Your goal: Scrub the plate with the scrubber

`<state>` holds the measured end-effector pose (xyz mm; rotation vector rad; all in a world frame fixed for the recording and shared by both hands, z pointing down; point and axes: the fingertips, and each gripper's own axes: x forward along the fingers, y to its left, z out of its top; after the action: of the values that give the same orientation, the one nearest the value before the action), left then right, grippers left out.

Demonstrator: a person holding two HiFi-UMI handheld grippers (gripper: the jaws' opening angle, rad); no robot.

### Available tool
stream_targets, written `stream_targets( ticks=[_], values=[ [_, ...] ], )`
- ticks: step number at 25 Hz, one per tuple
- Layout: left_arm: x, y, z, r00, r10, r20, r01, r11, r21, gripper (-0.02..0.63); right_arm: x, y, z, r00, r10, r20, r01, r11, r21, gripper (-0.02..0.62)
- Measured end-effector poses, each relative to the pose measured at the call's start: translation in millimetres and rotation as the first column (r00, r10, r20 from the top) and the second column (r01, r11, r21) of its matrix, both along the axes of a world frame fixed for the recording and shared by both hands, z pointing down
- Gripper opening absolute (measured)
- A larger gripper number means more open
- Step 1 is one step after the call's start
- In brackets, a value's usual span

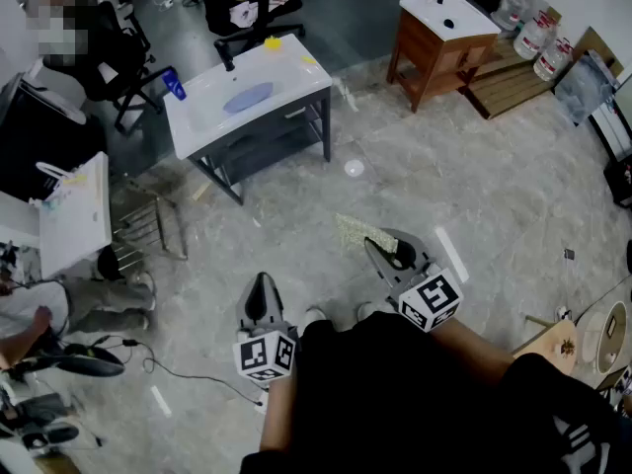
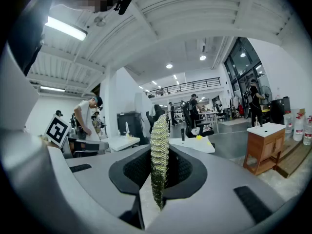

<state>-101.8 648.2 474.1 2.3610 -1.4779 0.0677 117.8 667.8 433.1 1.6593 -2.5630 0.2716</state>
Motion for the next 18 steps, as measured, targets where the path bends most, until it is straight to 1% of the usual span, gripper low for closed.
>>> stream_targets(
  ticks=[3, 5, 8, 11, 14, 16, 18],
  values=[
    [17, 2, -2, 1.0, 0.0, 0.025, 0.0, 1.0, 0.016, 0.005, 17, 6, -2, 1.0, -0.008, -0.002, 0.008, 1.0, -0.008, 0.057],
    [28, 4, -1, 0.999, 0.005, 0.045, -0.005, 1.0, 0.014, 0.005, 27, 8, 2, 1.0, -0.009, 0.025, 0.01, 0.999, -0.04, 0.057],
    [40, 12, 0, 0.999, 0.01, 0.044, -0.01, 1.0, -0.003, 0.005, 38, 11, 7, 0.999, -0.006, 0.044, 0.009, 0.997, -0.076, 0.058],
    [48, 18, -3, 0.999, 0.007, 0.048, -0.006, 1.0, -0.007, 0.005, 45, 14, 4, 0.999, -0.013, 0.05, 0.017, 0.997, -0.071, 0.058],
    [52, 19, -1, 0.997, -0.006, 0.075, 0.006, 1.0, -0.007, 0.005, 50, 13, 6, 0.997, -0.032, 0.065, 0.036, 0.997, -0.061, 0.058],
    [52, 19, 0, 0.995, -0.02, 0.097, 0.02, 1.0, -0.003, 0.005, 53, 13, 9, 0.997, -0.041, 0.058, 0.045, 0.997, -0.058, 0.058],
    [54, 19, 2, 0.994, -0.034, 0.104, 0.034, 0.999, -0.003, 0.005, 58, 13, 11, 0.997, -0.049, 0.054, 0.052, 0.997, -0.053, 0.058]
  ],
)
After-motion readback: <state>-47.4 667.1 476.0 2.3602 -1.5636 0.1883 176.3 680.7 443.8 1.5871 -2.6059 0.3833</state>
